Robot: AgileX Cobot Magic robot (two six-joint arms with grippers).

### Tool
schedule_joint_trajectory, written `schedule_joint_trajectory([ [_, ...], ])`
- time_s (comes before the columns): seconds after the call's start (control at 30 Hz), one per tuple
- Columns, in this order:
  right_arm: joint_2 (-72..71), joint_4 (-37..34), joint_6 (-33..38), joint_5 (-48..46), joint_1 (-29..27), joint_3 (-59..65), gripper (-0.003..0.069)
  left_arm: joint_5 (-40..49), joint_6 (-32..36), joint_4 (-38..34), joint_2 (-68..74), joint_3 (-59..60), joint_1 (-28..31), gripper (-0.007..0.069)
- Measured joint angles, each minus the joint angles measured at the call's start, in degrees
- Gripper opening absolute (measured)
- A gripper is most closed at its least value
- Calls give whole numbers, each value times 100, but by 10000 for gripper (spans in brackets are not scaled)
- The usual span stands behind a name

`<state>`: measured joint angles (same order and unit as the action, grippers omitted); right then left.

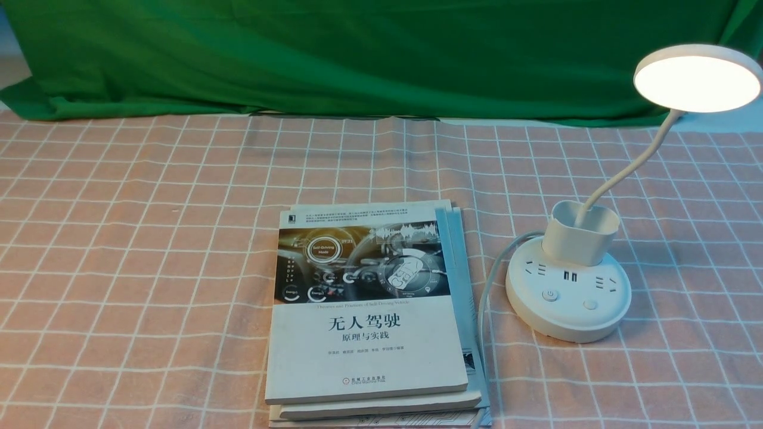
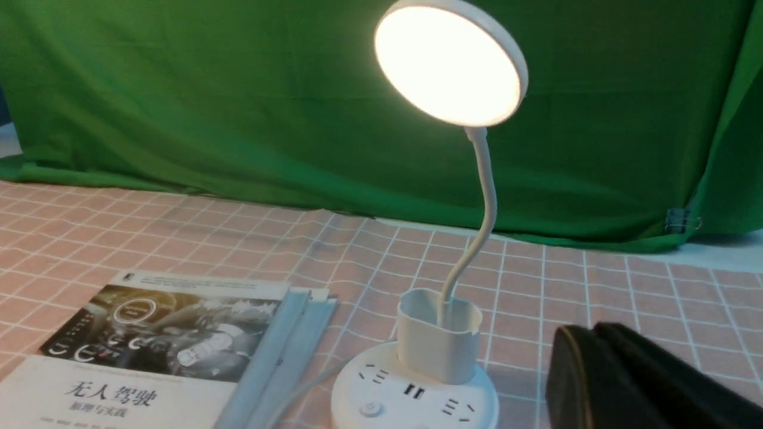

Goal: Turn on the table lamp on the pink coffee tablecloth with your hand.

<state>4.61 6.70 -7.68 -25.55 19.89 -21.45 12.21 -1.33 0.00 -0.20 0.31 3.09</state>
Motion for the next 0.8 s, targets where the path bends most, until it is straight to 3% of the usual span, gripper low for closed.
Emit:
schedule_joint_trajectory([
  [0.23, -399, 192, -592, 170, -951, 1021, 86, 0, 0, 0, 0, 0, 0, 21],
  [0.27, -442, 173, -528, 430, -1349, 1362, 92, 0, 0, 0, 0, 0, 0, 21],
  [0.43, -441, -165, -72, 1920, -2227, 2136, 109, 0, 0, 0, 0, 0, 0, 21],
  [0.6, -441, -188, 8, 2186, -2306, 2159, 117, -4, 0, 0, 0, 0, 0, 21],
  [0.8, -441, -197, 15, 1405, -2214, 2197, 136, -4, 0, 0, 0, 0, 0, 21],
])
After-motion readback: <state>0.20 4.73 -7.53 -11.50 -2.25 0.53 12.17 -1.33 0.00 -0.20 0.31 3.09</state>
